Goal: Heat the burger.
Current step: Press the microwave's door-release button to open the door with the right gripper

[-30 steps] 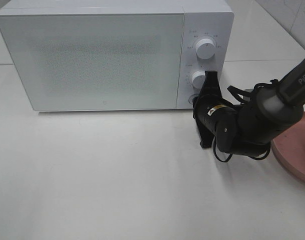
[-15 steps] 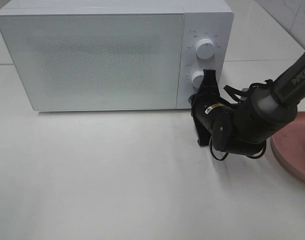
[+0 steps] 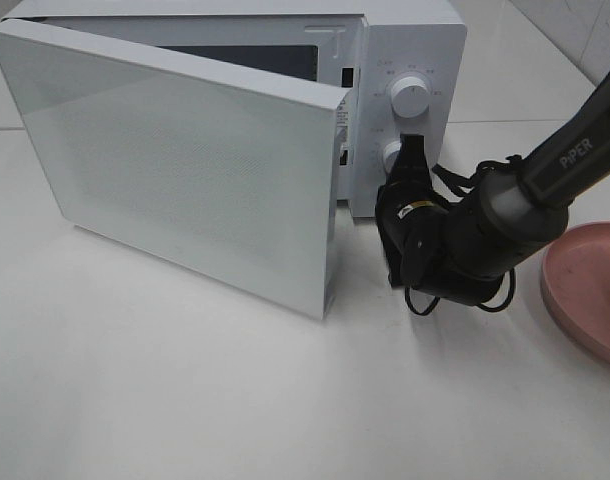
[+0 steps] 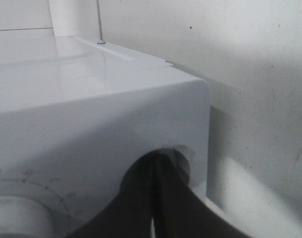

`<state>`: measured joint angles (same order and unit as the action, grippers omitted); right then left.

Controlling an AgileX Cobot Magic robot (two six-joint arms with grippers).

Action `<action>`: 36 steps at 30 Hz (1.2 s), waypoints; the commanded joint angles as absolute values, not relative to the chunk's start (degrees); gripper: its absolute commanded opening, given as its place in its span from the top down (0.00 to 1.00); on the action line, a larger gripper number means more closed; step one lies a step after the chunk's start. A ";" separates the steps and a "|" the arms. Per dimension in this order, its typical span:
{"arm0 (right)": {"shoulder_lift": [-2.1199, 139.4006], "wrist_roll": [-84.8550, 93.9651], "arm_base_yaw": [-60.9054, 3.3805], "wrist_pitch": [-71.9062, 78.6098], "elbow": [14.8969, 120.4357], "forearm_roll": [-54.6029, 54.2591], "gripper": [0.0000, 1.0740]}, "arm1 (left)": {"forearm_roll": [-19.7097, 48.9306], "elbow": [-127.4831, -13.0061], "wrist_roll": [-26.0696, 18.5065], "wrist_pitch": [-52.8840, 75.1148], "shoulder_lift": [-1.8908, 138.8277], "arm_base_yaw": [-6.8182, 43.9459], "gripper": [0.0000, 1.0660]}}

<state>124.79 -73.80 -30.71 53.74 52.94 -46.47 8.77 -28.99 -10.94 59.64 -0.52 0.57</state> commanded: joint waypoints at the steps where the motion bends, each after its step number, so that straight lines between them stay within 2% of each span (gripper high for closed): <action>1: 123.53 -73.11 -28.13 71.51 59.01 -41.54 1.00 | 8.88 -28.82 -10.77 59.64 -1.43 0.86 0.06; 20: 123.30 -73.28 -29.79 69.27 56.55 -42.91 1.00 | 8.88 -28.82 -10.77 59.64 -1.43 0.86 0.06; 36: 119.81 -74.60 -30.88 52.25 49.50 -40.51 1.00 | 8.88 -28.82 -10.77 59.64 -1.43 0.86 0.06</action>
<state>121.30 -74.37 -30.94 50.71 49.05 -43.14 8.77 -28.99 -10.94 59.64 -0.52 0.57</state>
